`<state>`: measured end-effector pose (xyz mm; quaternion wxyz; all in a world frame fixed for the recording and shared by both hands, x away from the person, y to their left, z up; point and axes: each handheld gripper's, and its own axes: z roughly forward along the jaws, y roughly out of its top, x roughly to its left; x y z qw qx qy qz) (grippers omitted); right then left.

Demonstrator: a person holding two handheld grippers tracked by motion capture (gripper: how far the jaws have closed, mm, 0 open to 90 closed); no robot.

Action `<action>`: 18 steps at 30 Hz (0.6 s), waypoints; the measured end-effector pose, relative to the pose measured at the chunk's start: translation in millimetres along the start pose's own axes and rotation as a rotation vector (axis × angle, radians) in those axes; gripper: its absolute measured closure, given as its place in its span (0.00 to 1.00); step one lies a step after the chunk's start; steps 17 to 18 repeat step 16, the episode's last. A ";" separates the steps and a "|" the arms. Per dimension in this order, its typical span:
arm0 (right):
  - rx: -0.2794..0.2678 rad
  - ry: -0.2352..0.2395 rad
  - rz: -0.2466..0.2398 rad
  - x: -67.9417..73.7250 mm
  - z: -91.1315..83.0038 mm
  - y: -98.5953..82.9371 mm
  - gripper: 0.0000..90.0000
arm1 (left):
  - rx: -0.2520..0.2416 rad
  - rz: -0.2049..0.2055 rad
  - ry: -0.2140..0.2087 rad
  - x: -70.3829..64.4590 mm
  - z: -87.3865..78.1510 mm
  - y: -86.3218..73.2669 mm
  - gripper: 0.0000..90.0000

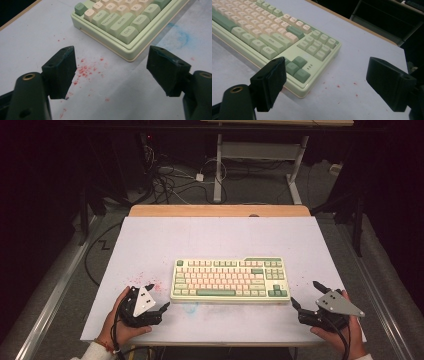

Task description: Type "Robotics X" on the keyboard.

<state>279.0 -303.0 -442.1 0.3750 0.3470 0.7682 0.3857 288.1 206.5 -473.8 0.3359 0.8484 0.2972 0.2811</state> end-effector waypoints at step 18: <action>0.006 0.014 -0.019 0.0 -1.9 1.1 0.19 | 0.002 -0.003 -0.006 0.5 2.8 2.7 0.26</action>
